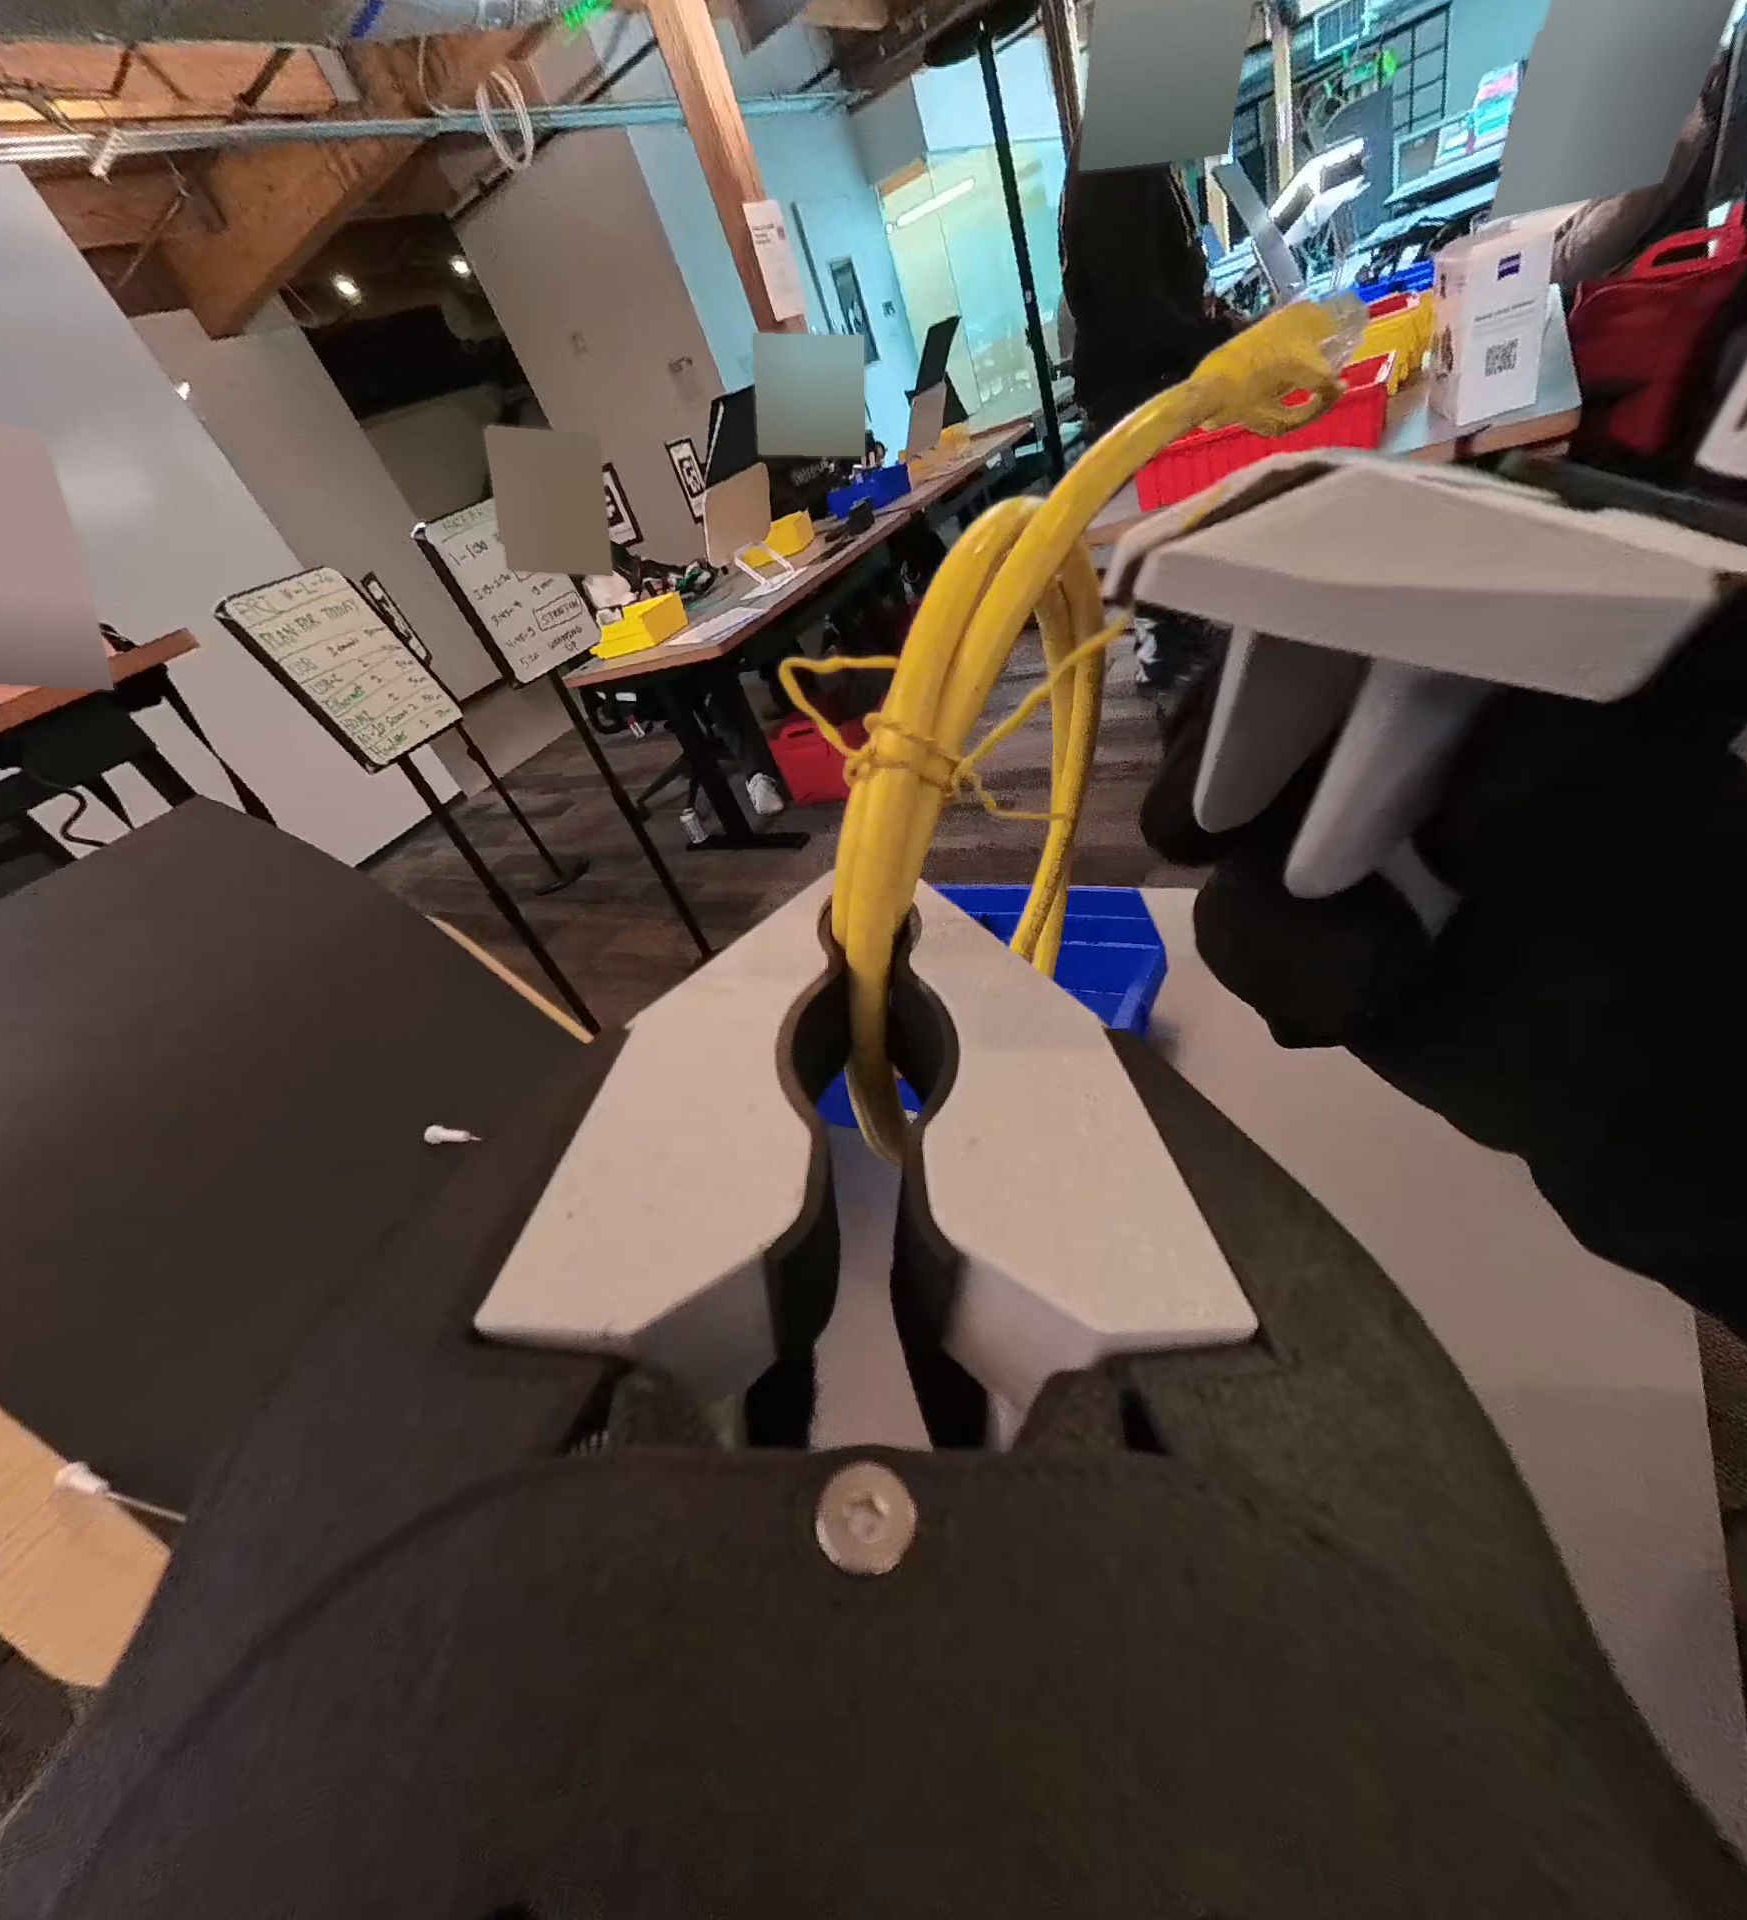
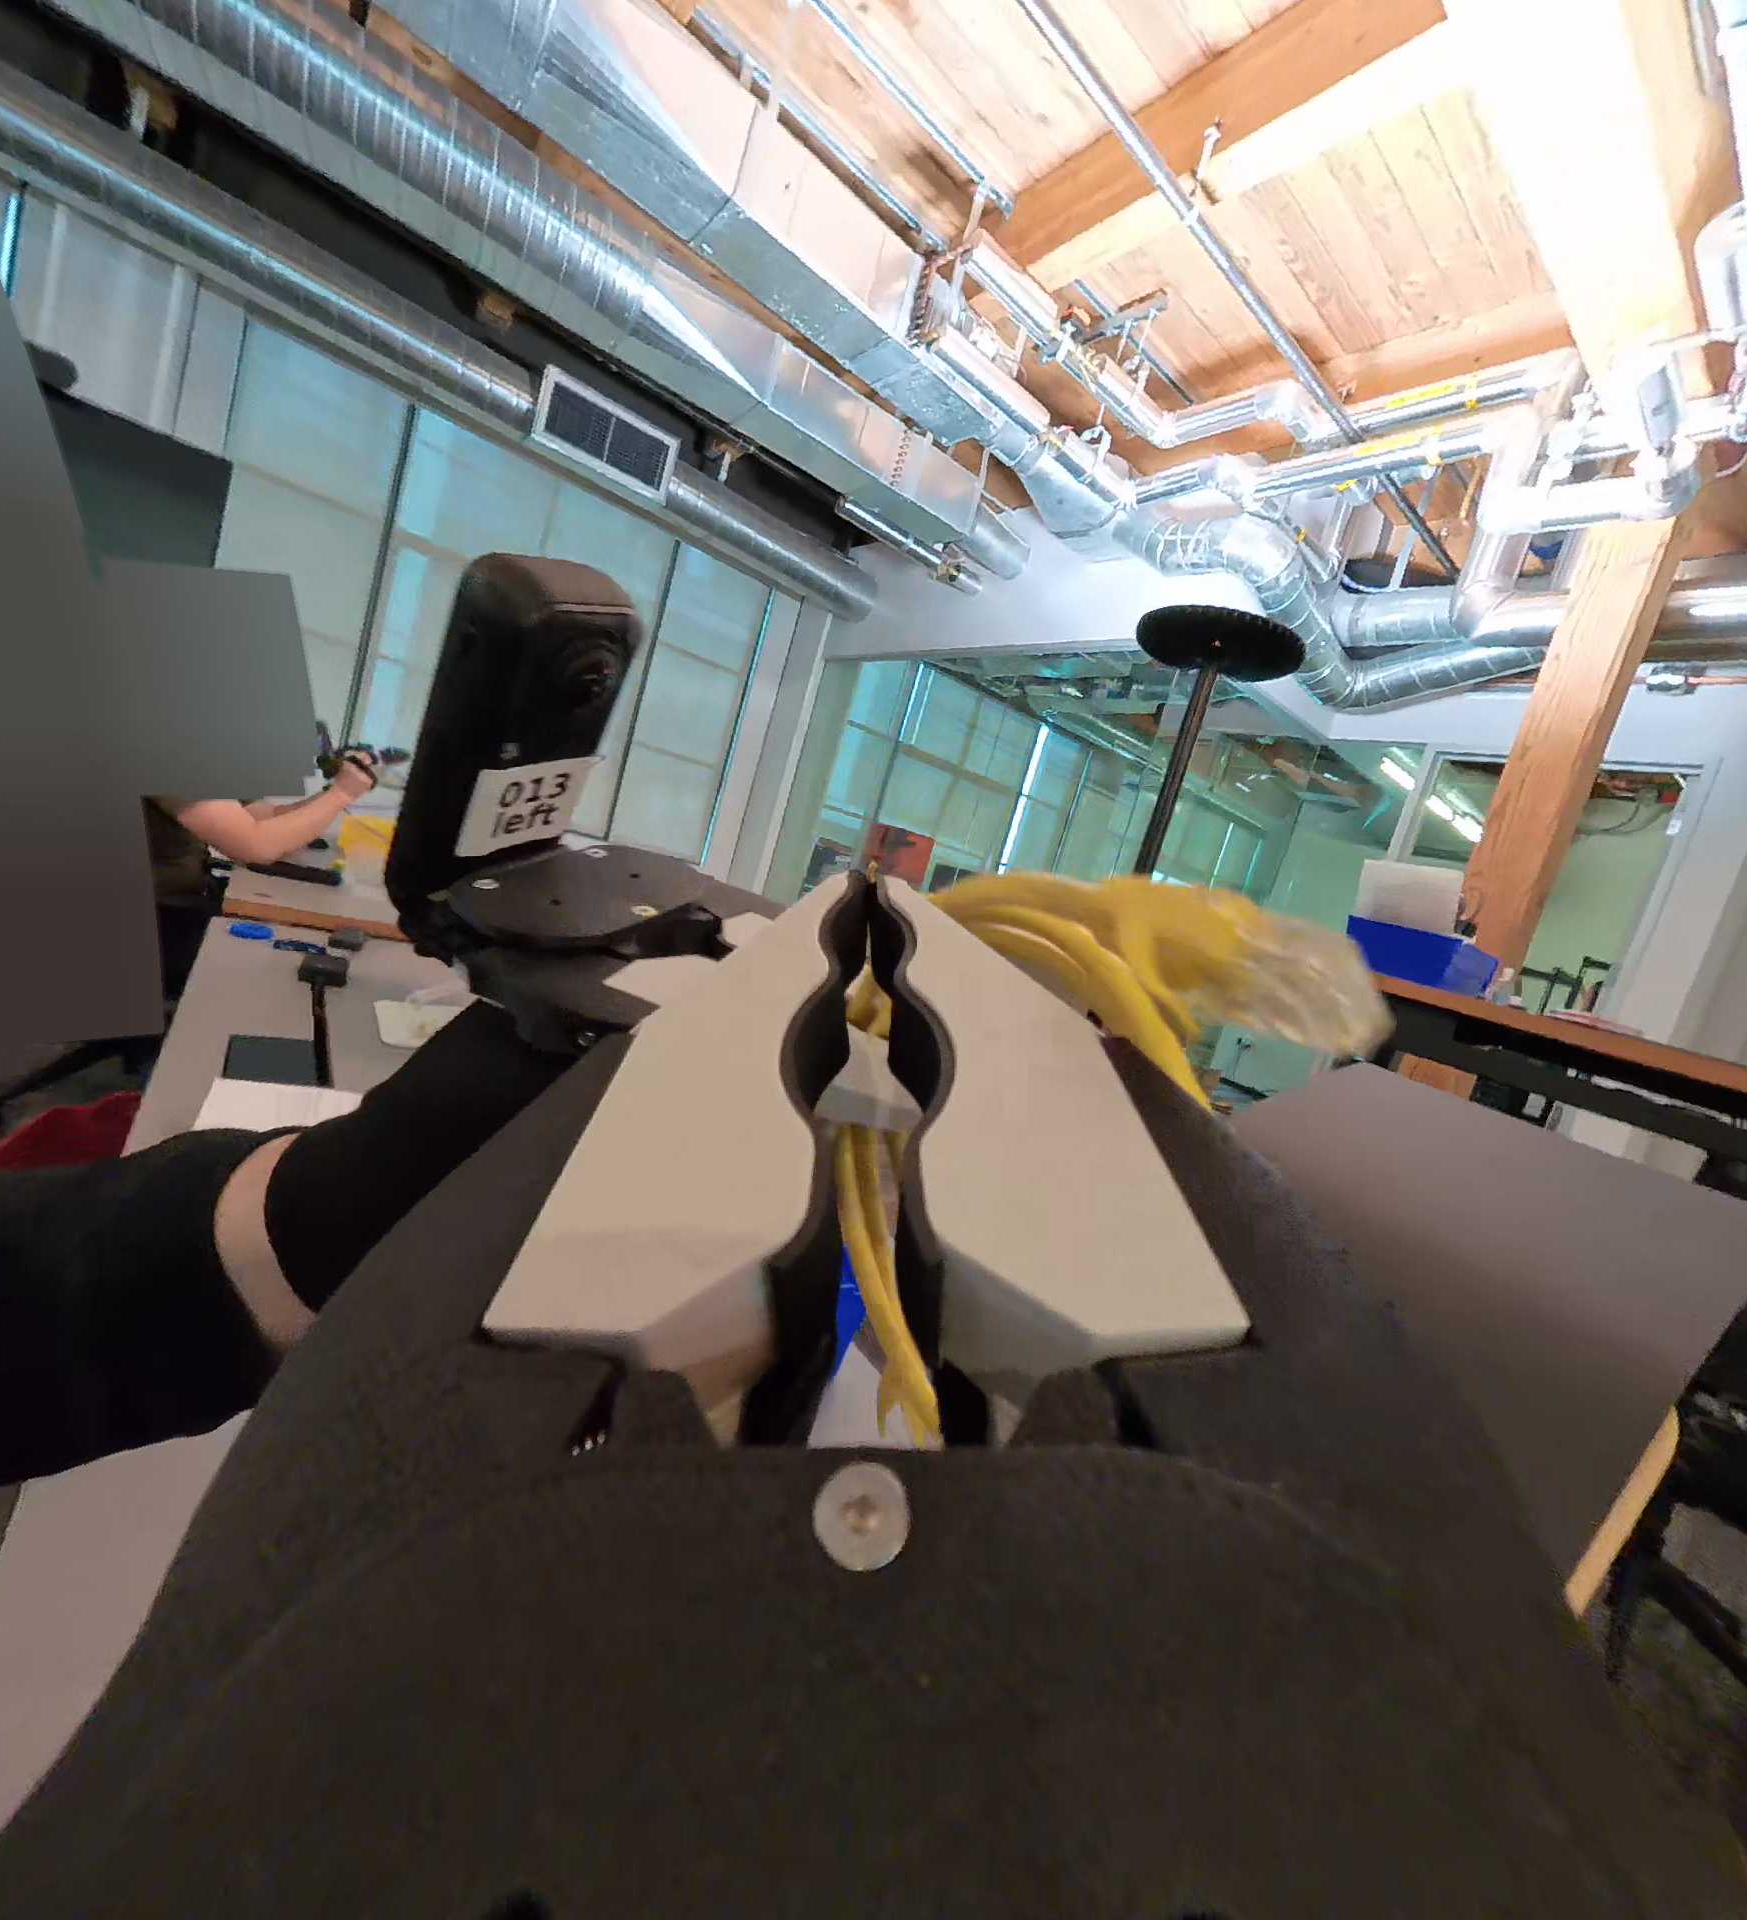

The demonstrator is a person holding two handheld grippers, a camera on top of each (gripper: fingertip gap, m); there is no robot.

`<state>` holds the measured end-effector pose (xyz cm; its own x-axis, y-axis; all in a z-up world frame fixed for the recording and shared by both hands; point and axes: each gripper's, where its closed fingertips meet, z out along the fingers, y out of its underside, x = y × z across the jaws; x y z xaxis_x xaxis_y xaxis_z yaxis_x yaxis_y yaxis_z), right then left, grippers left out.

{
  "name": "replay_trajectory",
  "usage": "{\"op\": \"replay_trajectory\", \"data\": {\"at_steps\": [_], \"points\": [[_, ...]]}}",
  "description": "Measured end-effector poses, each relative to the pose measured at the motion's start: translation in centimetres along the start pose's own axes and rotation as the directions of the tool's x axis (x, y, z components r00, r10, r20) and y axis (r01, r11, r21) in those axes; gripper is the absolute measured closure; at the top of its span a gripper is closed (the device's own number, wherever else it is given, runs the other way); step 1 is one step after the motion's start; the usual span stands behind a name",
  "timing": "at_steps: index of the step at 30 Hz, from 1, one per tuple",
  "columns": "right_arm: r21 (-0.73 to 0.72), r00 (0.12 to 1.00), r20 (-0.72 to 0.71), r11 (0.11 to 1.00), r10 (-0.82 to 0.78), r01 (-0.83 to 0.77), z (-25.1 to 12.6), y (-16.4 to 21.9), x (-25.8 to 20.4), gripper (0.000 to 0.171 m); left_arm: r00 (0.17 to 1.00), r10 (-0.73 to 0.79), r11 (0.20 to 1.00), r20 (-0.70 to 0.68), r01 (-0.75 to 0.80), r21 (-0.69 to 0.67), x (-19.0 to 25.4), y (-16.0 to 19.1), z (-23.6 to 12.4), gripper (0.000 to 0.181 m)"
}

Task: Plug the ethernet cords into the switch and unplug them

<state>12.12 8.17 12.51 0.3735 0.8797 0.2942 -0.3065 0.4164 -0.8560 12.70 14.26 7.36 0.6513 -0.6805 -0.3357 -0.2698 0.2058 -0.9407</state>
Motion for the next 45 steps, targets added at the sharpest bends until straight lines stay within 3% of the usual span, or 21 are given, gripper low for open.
{"op": "replay_trajectory", "data": {"at_steps": [7, 17, 21, 23, 28, 32, 36, 41, 45], "points": [[-0.136, 0.986, 0.086, 0.979, -0.140, 0.151, 2.1, 2.7, -3.6, 0.171, 0.999, -0.020, 1.000, 0.029, 0.020, 0.022, -0.9, -1.3, -0.4, 0.181], [-0.219, 0.985, -0.030, 0.962, -0.172, 0.162, -0.6, 2.7, 1.3, 0.171, 0.987, -0.159, 0.978, 0.020, 0.155, 0.136, -4.4, -3.0, -3.7, 0.181], [-0.290, 0.988, 0.026, 0.945, -0.153, 0.154, -1.7, 3.4, 1.7, 0.171, 0.985, -0.124, 0.991, 0.119, 0.116, 0.071, -7.1, -0.4, -4.5, 0.181], [-0.415, 0.992, 0.117, 0.905, -0.046, 0.091, -2.4, 6.5, 1.6, 0.171, 0.980, -0.130, 0.991, 0.150, 0.126, 0.034, -8.1, 1.6, -5.0, 0.181], [-0.699, 0.988, 0.124, 0.715, 0.092, 0.021, -4.0, 18.0, 3.1, 0.171, 0.967, -0.116, 0.988, 0.227, 0.135, -0.071, -10.1, 6.9, -6.5, 0.181], [-0.841, 0.976, 0.104, 0.541, 0.191, -0.016, -5.0, 27.7, 2.2, 0.171, 0.963, -0.128, 0.978, 0.235, 0.162, -0.131, -10.4, 10.2, -7.5, 0.181], [-0.886, 0.953, 0.075, 0.458, 0.295, -0.072, -5.0, 34.7, -0.2, 0.171, 0.962, -0.149, 0.967, 0.230, 0.190, -0.168, -10.7, 12.6, -8.4, 0.181], [-0.917, 0.939, 0.046, 0.387, 0.341, -0.095, -5.3, 39.9, -2.5, 0.171, 0.966, -0.151, 0.956, 0.210, 0.197, -0.216, -10.3, 14.9, -8.3, 0.181], [-0.928, 0.932, -0.005, 0.346, 0.363, -0.140, -6.0, 41.5, -2.5, 0.146, 0.970, -0.149, 0.951, 0.194, 0.194, -0.240, -10.0, 15.9, -8.1, 0.181]]}}
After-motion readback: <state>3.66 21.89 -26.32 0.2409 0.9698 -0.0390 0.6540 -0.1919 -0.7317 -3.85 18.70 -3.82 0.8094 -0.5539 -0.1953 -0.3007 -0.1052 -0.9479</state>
